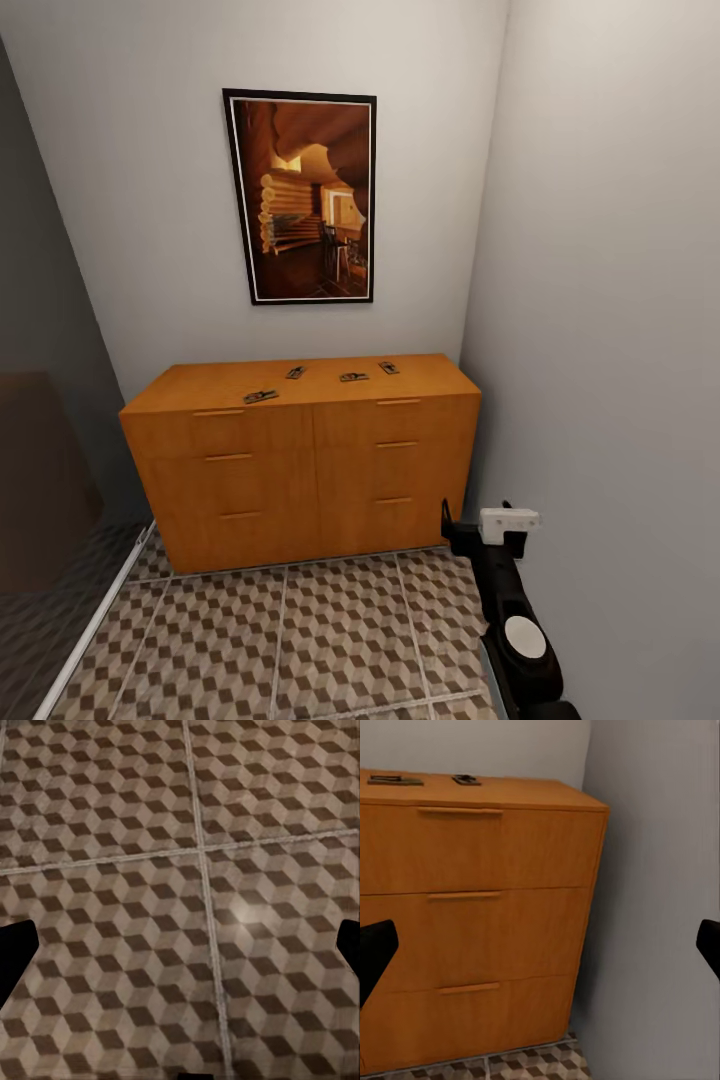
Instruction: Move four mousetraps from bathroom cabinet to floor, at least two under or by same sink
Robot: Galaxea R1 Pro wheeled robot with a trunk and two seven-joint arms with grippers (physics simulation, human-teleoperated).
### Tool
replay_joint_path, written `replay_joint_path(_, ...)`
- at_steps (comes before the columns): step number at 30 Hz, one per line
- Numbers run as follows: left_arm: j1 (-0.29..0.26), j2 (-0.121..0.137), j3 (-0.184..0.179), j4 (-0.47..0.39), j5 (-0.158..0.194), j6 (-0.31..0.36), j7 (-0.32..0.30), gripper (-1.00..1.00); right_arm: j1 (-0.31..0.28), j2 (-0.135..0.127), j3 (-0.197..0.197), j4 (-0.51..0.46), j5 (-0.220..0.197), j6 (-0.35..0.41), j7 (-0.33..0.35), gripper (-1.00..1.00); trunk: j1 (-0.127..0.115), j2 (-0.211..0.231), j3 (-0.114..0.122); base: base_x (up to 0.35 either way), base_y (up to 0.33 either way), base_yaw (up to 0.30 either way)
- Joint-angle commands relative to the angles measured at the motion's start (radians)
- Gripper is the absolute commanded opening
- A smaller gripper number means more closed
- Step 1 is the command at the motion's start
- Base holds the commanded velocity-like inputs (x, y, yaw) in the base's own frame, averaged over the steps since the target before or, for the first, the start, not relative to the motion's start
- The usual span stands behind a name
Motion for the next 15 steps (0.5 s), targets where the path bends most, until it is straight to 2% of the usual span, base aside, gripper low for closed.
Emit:
replay_joint_path(1,0.000,0.003,-0.002,0.014,-0.001,-0.013,0.005,1.00,-0.012,0.000,0.002,-0.001,0.012,0.020,-0.006,1.00,0.000,-0.001,-0.001,0.000,0.000,0.000)
replay_joint_path(7,0.000,0.016,-0.002,0.074,0.000,-0.073,0.005,1.00,-0.074,0.000,0.003,-0.001,0.054,0.098,-0.008,1.00,0.000,-0.001,-0.001,0.000,0.000,0.000)
replay_joint_path(12,0.000,0.022,-0.002,0.118,0.001,-0.093,0.004,1.00,-0.124,0.000,0.009,-0.002,0.092,0.153,-0.008,1.00,0.000,-0.001,-0.001,0.000,0.000,0.000)
replay_joint_path(15,0.000,0.022,-0.002,0.132,0.000,-0.097,0.004,1.00,-0.143,0.000,0.018,-0.002,0.099,0.168,-0.007,1.00,0.000,-0.001,-0.001,0.000,0.000,0.000)
